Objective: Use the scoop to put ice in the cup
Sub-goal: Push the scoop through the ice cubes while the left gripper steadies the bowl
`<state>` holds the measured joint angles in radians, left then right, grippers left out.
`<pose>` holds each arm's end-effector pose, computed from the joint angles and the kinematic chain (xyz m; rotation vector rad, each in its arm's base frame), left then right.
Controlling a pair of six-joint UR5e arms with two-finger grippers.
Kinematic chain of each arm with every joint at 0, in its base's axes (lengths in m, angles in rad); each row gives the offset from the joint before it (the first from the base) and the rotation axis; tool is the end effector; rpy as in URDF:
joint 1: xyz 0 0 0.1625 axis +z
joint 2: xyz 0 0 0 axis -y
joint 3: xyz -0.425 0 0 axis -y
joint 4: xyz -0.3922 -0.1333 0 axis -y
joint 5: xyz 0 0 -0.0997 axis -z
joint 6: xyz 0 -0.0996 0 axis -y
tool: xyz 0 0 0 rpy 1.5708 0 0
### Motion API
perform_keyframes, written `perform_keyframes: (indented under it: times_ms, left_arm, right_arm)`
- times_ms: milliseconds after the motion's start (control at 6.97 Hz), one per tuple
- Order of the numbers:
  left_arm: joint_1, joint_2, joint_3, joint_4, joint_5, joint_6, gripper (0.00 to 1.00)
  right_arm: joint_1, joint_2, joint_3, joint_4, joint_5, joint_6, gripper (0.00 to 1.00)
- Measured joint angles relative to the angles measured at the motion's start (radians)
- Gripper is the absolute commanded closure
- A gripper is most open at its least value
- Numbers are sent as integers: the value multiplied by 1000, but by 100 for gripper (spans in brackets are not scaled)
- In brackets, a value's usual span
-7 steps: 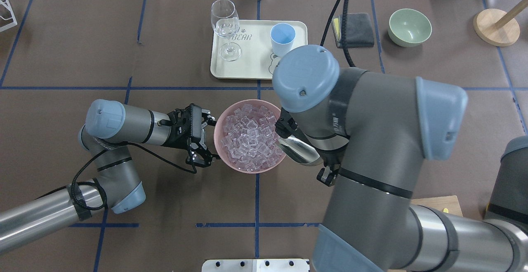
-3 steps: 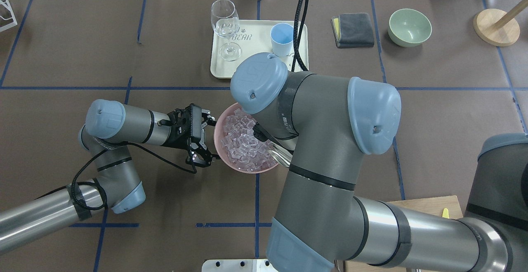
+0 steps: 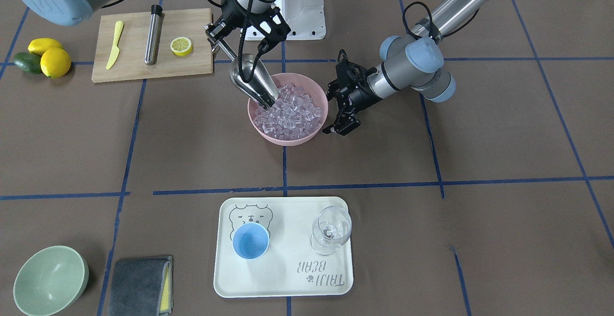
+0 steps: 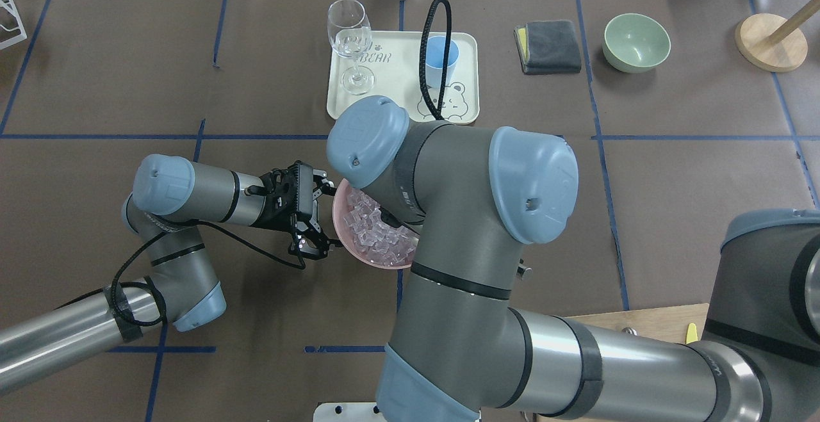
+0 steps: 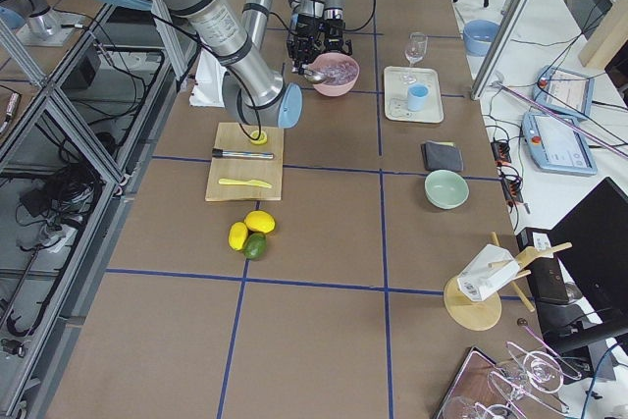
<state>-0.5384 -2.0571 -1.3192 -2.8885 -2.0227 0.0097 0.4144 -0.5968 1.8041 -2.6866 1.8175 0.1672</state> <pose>0.5304 -0.4214 0.3490 1.2373 1.1329 1.1539 -0.5045 -0.3410 0.1218 -0.0831 -0.2611 -0.9946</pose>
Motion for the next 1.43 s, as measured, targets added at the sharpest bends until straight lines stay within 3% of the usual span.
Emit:
perform_keyframes:
  times_ms: [717,1435]
  left_arm:
    - [0,0,0,0,1,0,0]
    - [0,-3,0,0,1,-3,0]
  right_arm:
    - [-24,27,-66,18,-12,1,100]
    - [-34,17,-118,153,-19,19,100]
